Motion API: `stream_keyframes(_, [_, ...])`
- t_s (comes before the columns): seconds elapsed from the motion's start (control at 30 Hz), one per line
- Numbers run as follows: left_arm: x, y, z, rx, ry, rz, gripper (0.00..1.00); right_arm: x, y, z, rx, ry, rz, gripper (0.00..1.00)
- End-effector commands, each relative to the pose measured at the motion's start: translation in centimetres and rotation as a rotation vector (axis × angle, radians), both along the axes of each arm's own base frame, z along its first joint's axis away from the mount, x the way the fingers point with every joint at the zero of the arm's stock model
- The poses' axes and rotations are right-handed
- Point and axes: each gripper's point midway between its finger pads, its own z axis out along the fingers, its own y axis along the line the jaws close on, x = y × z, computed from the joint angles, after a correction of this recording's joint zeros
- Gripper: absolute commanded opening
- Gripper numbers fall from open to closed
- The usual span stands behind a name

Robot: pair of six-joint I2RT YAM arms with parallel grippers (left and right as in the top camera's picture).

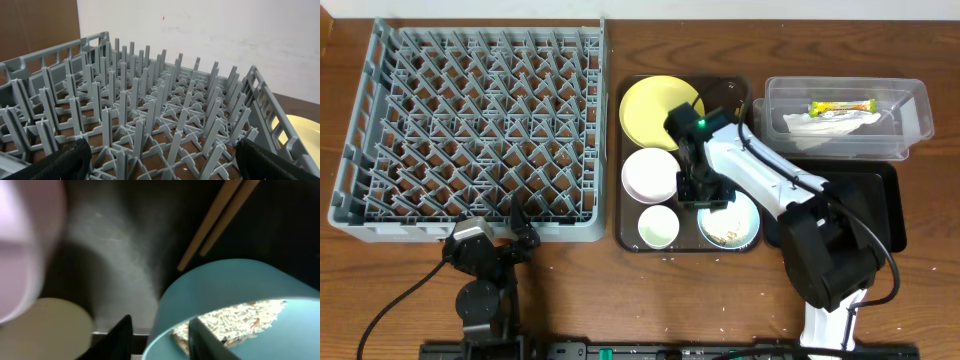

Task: Sort waste into correct bins and load items into the dishwasher
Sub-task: 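Grasp the light-blue bowl with the right gripper and lift it, then tip the light-blue bowl over the black tray to dump the rice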

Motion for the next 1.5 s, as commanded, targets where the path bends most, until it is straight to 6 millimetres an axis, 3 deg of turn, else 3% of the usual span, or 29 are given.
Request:
stream_keyframes(0.0, [-0.1, 0.2, -1.8, -0.013, 0.05, 0.012, 0.93, -0.4, -0.5, 0.1, -0.012, -0.009, -0.011, 0.23])
stream_keyframes(0.13, [-0.1, 0.2, -1.8, -0.013, 0.05, 0.012, 0.93, -0.4, -0.5, 0.1, -0.01, -0.013, -0.012, 0.02])
stream_keyframes(0.43, [-0.1, 0.2, -1.8, -0.013, 0.05, 0.012, 0.93, -0.1, 0.1, 0.9, 0.023, -0.015, 0.042, 0.01])
stream_keyframes(0.57, [-0.1, 0.2, -1.8, -0.013, 0.05, 0.012, 0.93, 0.3, 1.0, 3.2, 0.082, -0.031, 0.1, 0.01])
stream_keyframes(0.77, [-0.1, 0.2, -1.8, -0.013, 0.05, 0.012, 0.93, 1.7, 1.9, 8.7, 0.268, -0.143, 0.178, 0.01])
stream_keyframes(0.9, [-0.1, 0.2, -1.8, -0.013, 0.05, 0.012, 0.93, 3.2, -0.4, 12.7, 0.377, -0.248, 0.163, 0.01])
stream_keyframes(1.07, [-0.1, 0.2, -1.8, -0.013, 0.05, 0.012, 0.93, 4.7, -4.6, 15.0, 0.487, -0.326, 0.127, 0.01])
stream_keyframes(1.23, [-0.1, 0.2, -1.8, -0.013, 0.05, 0.012, 0.93, 4.9, -7.5, 15.0, 0.674, -0.346, 0.087, 0.01])
stream_keyframes(1.47, [-0.1, 0.2, -1.8, -0.013, 0.05, 0.012, 0.93, 4.8, -11.7, 13.2, 0.872, -0.396, -0.054, 0.01])
